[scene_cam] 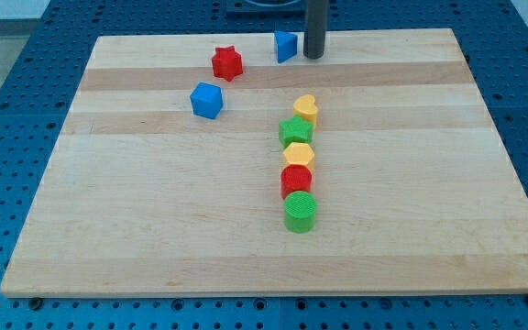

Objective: Push the blue triangle into the green star

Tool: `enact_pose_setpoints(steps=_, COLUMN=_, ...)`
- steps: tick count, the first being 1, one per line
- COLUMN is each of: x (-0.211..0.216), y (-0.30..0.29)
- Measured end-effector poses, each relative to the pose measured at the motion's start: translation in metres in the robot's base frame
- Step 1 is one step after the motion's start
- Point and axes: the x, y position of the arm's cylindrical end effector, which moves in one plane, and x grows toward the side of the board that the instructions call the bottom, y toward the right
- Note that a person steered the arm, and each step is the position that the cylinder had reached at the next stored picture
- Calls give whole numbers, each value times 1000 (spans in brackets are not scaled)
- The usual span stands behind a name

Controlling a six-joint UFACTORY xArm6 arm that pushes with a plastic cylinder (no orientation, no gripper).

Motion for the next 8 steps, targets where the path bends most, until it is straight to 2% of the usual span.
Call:
enact_pose_setpoints(steps=1, x=-16, y=-1)
enact_pose_setpoints(steps=3, x=-15, y=-108)
enact_pose_setpoints(steps=5, x=-10, y=-123)
enact_pose_setpoints(steps=7, x=9, y=-168)
enact_pose_setpoints(steps=8, x=36, y=-160)
